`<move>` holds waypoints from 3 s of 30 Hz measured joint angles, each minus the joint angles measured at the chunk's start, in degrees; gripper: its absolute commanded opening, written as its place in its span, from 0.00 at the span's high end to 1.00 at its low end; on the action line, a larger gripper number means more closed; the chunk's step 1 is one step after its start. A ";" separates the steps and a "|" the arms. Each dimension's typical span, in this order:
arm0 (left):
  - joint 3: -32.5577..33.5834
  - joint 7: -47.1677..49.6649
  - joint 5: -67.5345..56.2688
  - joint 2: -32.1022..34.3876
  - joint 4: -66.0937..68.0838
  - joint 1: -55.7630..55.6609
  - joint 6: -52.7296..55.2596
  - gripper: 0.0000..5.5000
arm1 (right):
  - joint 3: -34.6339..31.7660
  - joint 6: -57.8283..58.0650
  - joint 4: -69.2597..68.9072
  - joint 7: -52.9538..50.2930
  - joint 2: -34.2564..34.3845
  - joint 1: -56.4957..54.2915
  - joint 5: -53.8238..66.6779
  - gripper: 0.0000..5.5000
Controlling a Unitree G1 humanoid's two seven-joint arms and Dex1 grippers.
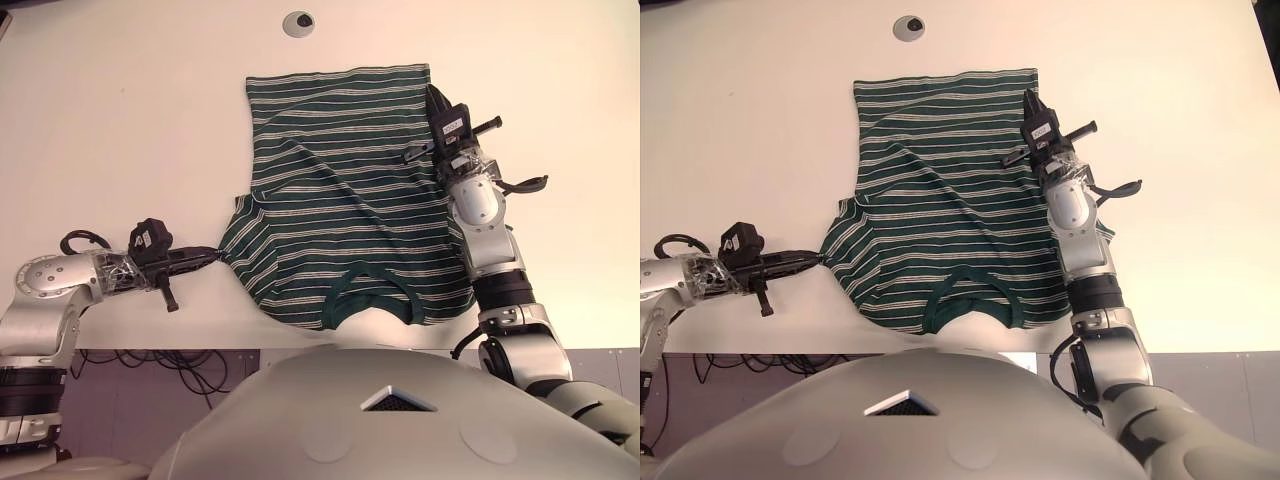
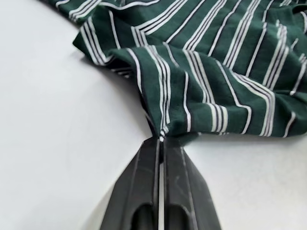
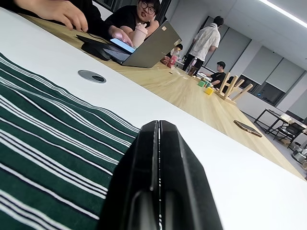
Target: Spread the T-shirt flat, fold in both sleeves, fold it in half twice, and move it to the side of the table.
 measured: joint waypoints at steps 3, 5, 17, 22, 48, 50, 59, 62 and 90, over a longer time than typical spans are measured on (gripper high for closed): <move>0.68 -1.18 -1.62 -0.17 -1.88 -0.75 -0.64 0.99 | 0.14 0.00 0.06 -0.05 0.03 -0.03 -0.47 1.00; 0.71 -2.22 -2.68 -0.62 -3.94 -2.05 -1.23 0.99 | 0.32 0.00 0.26 -0.30 0.04 -0.08 -0.69 1.00; -13.14 -3.07 0.38 -9.62 -5.24 -13.76 -2.45 0.99 | 3.55 0.05 2.72 -0.59 0.14 -1.37 -3.79 1.00; -19.07 -2.20 4.85 -12.90 -4.85 -16.92 -4.21 0.99 | 4.11 0.04 3.33 -0.52 0.16 -1.55 -3.79 1.00; -24.56 4.87 12.90 -17.26 -4.42 -16.21 -16.78 0.73 | -10.39 19.48 -17.10 16.57 -7.74 12.08 20.88 0.71; -23.46 6.46 12.29 -17.29 -8.25 -14.53 -18.01 0.73 | -12.54 26.02 -23.11 21.27 -11.86 18.59 24.62 0.68; -17.74 13.13 9.12 -17.83 -14.48 -8.80 -19.74 0.73 | -21.14 34.74 -30.43 38.08 -25.36 37.94 31.53 0.68; -16.45 14.90 8.37 -18.53 -14.48 -7.83 -19.90 0.73 | -21.98 33.56 -26.83 39.70 -27.10 36.75 31.72 0.68; -17.64 18.01 11.12 -20.60 -9.99 -5.91 -23.70 1.00 | -23.50 39.81 -20.58 51.87 -30.26 34.96 42.02 0.51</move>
